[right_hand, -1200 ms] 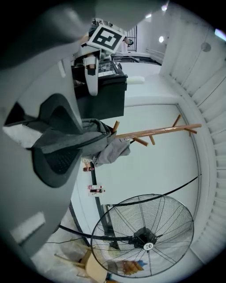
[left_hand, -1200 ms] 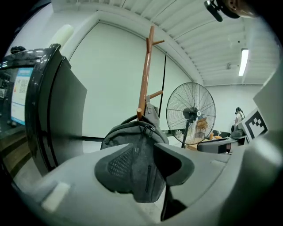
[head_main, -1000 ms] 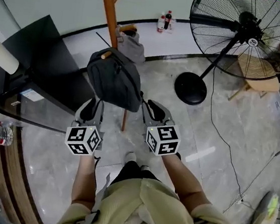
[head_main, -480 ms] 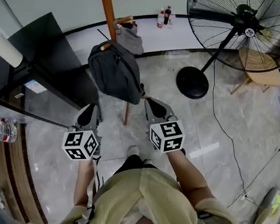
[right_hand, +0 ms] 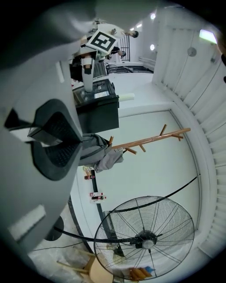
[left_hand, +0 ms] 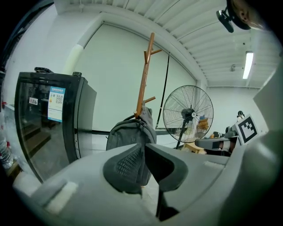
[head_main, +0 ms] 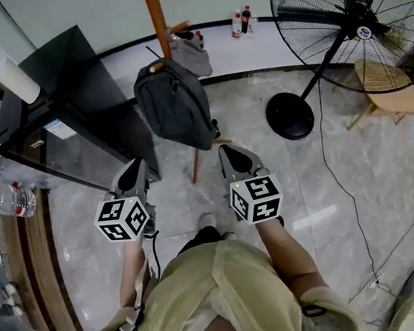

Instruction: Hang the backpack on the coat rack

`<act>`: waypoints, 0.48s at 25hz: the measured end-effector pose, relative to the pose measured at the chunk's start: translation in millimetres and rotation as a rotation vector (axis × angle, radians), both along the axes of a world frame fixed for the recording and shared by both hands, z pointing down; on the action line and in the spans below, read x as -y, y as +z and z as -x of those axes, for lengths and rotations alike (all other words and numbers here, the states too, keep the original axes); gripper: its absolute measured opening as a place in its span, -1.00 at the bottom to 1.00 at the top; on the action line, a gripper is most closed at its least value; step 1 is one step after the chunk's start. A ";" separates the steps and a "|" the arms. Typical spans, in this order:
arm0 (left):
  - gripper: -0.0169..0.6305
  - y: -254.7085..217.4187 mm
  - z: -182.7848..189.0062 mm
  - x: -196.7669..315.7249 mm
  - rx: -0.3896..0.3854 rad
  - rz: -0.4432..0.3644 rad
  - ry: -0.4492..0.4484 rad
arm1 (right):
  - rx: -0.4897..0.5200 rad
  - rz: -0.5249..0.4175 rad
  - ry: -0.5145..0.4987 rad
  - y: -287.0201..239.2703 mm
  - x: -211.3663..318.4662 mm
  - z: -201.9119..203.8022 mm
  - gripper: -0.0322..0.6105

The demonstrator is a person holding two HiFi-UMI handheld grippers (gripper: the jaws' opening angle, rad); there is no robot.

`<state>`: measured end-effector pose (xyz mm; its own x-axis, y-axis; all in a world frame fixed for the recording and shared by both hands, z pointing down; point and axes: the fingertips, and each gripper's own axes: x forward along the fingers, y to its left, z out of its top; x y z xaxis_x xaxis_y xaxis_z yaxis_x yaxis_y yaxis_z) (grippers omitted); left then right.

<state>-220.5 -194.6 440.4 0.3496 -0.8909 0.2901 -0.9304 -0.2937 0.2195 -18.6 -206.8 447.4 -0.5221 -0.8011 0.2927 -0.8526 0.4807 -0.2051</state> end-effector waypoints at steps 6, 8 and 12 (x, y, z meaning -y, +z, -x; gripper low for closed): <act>-0.90 1.1 -9.4 -9.2 0.003 0.017 0.031 | 0.015 0.003 -0.004 2.0 -10.8 4.5 -0.89; -0.90 2.6 -16.9 -14.9 -0.006 0.022 0.047 | 0.017 0.004 -0.004 3.0 -14.0 3.4 -0.89; -0.90 3.7 -29.3 -25.7 -0.007 0.031 0.076 | 0.025 -0.004 0.004 0.0 -16.8 0.1 -0.89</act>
<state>-191.2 -168.9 444.1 0.4175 -0.8524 0.3148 -0.9043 -0.3559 0.2356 -18.8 -190.0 447.5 -0.5260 -0.8043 0.2765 -0.8491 0.4781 -0.2244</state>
